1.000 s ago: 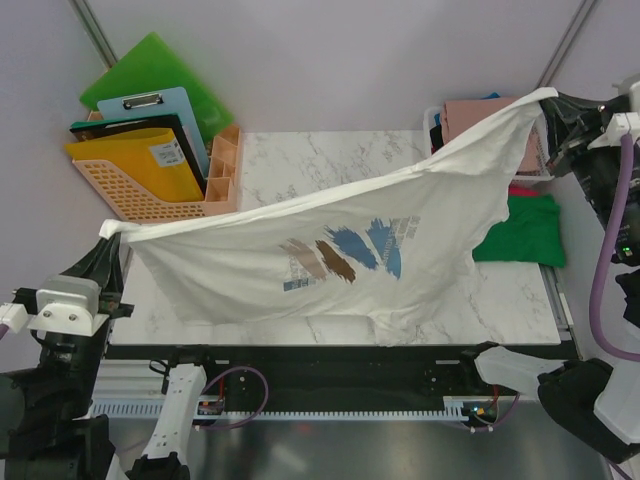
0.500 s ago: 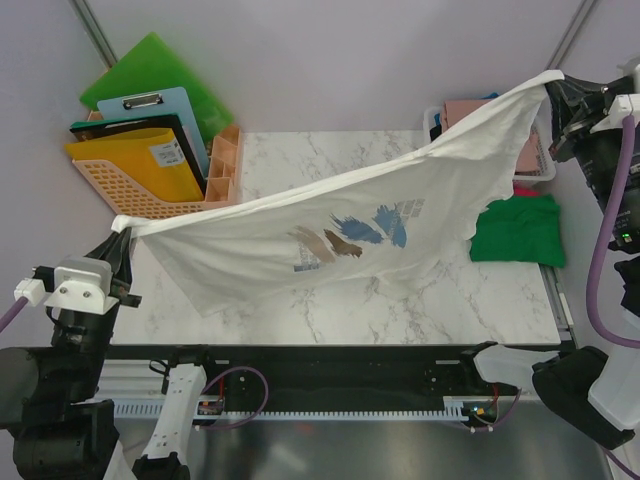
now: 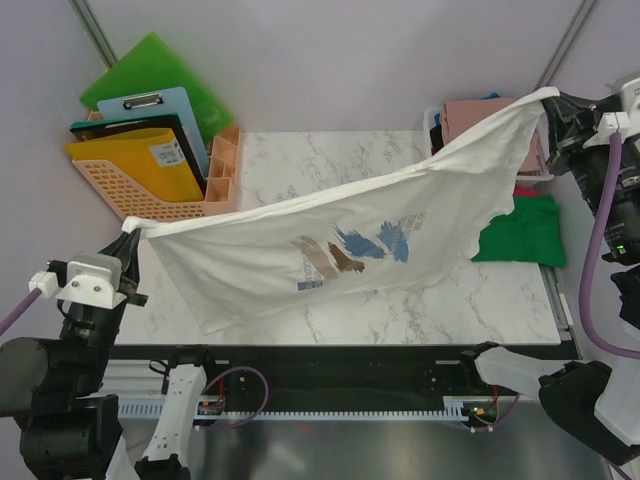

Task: Fold and stack the t-shirts
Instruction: Flatten the tshirt out

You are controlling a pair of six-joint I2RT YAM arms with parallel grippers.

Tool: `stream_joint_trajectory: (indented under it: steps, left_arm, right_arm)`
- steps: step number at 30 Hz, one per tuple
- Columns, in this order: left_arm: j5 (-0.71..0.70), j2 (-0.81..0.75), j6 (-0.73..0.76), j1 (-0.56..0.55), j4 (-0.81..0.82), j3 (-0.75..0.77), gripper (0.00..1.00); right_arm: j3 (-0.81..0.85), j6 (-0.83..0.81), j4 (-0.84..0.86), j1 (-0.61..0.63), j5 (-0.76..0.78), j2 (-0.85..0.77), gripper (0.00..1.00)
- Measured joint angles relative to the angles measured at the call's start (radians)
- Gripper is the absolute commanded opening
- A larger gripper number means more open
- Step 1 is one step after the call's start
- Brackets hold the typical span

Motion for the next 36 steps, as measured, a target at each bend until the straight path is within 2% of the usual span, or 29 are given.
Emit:
stream_joint_trajectory:
  steps: [6, 17, 26, 36]
  left_arm:
    - [0.035, -0.005, 0.000, 0.000, -0.002, -0.086, 0.02]
    - [0.084, 0.066, -0.031, 0.001, 0.007, -0.077, 0.02]
    - [0.093, 0.061, -0.051, 0.001, 0.018, 0.026, 0.02]
    - [0.114, 0.055, -0.059, 0.031, 0.013, 0.267, 0.02]
  right_arm:
    - [-0.090, -0.001, 0.004, 0.000, 0.050, -0.025, 0.00]
    - [-0.003, 0.009, -0.014, -0.003, 0.084, 0.108, 0.00]
    - [0.023, 0.029, -0.010, -0.037, 0.057, -0.047, 0.00]
    - [0.100, 0.058, -0.010, -0.130, -0.003, -0.181, 0.00]
